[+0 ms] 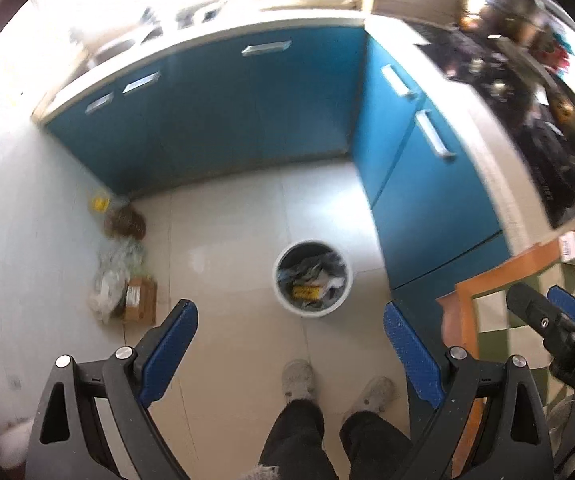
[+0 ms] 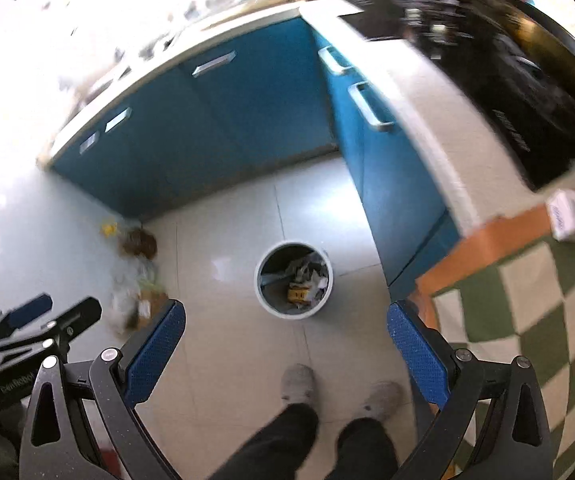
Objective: Collect trash
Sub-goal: 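Raise both tools from the bin back toward the table, then grasp the white printed box with the left tool while the right tool grasps the green pepper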
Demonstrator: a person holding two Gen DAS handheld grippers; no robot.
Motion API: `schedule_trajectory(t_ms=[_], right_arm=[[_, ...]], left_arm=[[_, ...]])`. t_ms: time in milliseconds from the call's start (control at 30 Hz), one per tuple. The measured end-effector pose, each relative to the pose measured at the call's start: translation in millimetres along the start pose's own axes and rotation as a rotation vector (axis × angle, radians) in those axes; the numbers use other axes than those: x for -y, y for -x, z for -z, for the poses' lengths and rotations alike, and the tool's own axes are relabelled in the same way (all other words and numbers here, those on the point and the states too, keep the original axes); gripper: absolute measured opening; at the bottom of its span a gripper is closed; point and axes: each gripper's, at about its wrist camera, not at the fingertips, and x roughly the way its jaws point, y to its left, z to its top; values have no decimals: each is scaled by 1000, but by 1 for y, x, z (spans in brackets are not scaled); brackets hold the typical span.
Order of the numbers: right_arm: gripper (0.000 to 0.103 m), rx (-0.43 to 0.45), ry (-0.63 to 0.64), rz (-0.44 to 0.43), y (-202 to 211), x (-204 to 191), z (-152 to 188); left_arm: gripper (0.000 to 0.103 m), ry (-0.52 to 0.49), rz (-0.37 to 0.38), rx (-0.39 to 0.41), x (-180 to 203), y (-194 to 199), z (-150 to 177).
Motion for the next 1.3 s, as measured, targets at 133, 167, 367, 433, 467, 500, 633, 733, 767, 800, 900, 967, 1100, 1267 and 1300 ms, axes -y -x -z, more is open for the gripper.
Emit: schedule_trajectory(t_ms=[133, 167, 367, 433, 467, 500, 633, 733, 767, 800, 900, 967, 1100, 1267, 1300], right_arm=[[102, 80, -166, 45, 47, 71, -2], [102, 101, -213, 79, 60, 97, 1], [102, 146, -527, 324, 108, 266, 42], [102, 112, -632, 400, 112, 325, 64], [102, 97, -668, 414, 113, 344, 72], [102, 76, -715, 427, 113, 370, 84], [83, 21, -762, 447, 100, 414, 100], [71, -4, -761, 415, 87, 425, 105], [64, -13, -758, 406, 82, 427, 105], [59, -20, -758, 404, 78, 428, 105], [34, 0, -743, 426, 77, 423, 105], [32, 20, -750, 420, 78, 423, 104], [30, 67, -743, 422, 89, 417, 106], [29, 113, -723, 414, 109, 401, 100], [29, 122, -718, 407, 113, 398, 97]], left_arm=[[95, -121, 45, 40, 76, 18, -20], [95, -154, 52, 48, 96, 21, -22], [95, -498, 101, 78, 266, 28, -25], [95, -673, 99, 81, 330, 26, -25], [95, -743, 102, 83, 353, 24, -23], [95, -822, 100, 90, 379, 20, -22], [95, -1090, 89, 81, 462, -6, -20], [95, -1198, 106, -4, 497, -31, -21], [95, -1217, 105, -25, 504, -38, -22], [95, -1233, 106, -42, 508, -44, -22], [93, -1289, 113, -100, 522, -62, -20], [60, -1294, 137, -130, 525, -68, -19], [51, -1226, 225, -191, 518, -62, -24], [49, -1101, 278, -119, 486, -31, -29], [48, -1068, 293, -112, 477, -22, -30]])
